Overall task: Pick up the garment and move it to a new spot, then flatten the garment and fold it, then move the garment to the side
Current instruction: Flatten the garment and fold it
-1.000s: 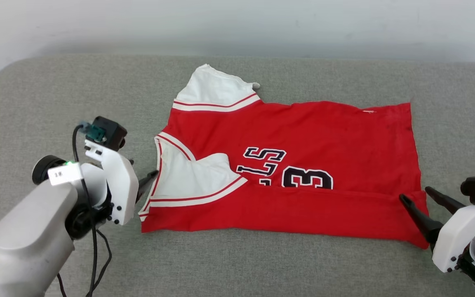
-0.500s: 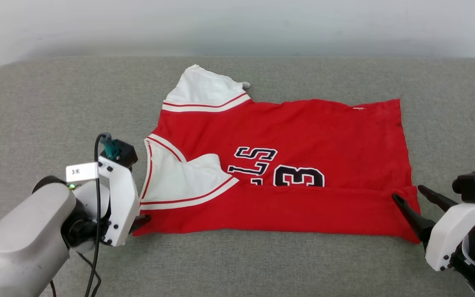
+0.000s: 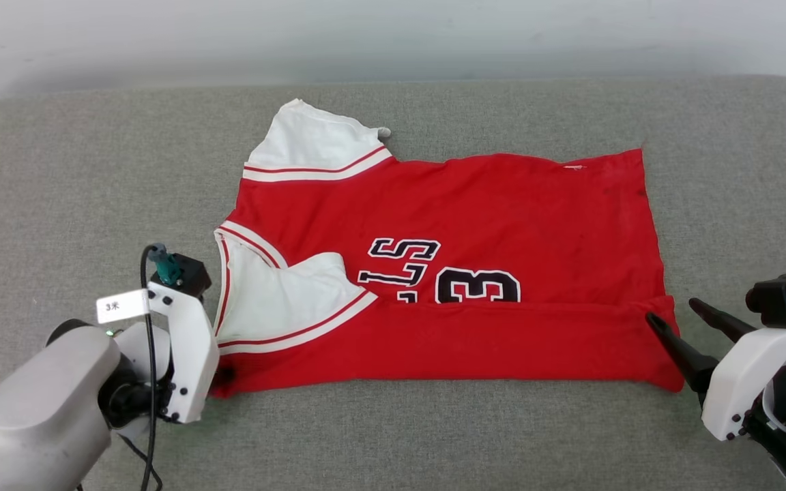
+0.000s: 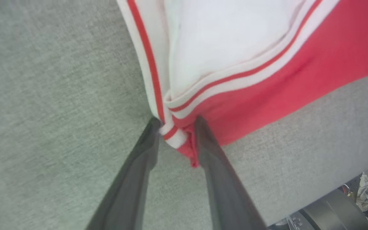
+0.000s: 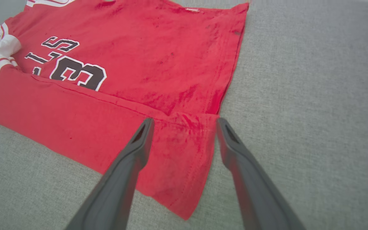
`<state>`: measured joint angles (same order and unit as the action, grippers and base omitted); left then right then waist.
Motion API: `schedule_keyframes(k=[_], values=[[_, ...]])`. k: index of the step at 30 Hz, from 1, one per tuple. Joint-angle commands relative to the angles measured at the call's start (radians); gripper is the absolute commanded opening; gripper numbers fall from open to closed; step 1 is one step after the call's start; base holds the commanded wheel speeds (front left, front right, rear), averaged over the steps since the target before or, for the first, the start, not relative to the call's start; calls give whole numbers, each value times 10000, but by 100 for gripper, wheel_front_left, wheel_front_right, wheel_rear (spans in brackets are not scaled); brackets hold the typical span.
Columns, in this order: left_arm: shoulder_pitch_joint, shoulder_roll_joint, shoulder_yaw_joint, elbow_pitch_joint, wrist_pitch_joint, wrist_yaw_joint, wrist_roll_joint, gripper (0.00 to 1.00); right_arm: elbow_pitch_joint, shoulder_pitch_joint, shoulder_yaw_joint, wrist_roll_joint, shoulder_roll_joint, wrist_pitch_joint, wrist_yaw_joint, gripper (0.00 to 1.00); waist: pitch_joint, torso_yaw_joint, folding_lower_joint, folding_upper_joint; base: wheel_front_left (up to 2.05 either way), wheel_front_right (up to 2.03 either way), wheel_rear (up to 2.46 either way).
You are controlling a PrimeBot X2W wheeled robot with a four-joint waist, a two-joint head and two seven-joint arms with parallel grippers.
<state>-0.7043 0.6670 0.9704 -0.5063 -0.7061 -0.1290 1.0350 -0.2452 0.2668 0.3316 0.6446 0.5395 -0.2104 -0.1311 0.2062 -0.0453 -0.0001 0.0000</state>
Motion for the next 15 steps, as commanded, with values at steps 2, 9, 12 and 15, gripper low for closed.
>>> schedule_keyframes(k=[2,9,12,15], values=[[430,-250,389,-129,245,-1,29,0,57,204,-65,17,124,16,8,100,-148,29,1,0,0,0,0],[320,388,473,514,1205,-1,24,0,652,374,-67,-93,851,-713,8,100,-574,97,1,0,0,0,0],[342,576,530,895,1499,-1,32,0,860,472,-125,56,1245,-1601,8,100,-683,167,1,0,0,0,0],[326,711,601,1276,1716,-1,-44,0,1159,589,-57,340,1688,-2756,8,100,-716,269,1,0,0,0,0]])
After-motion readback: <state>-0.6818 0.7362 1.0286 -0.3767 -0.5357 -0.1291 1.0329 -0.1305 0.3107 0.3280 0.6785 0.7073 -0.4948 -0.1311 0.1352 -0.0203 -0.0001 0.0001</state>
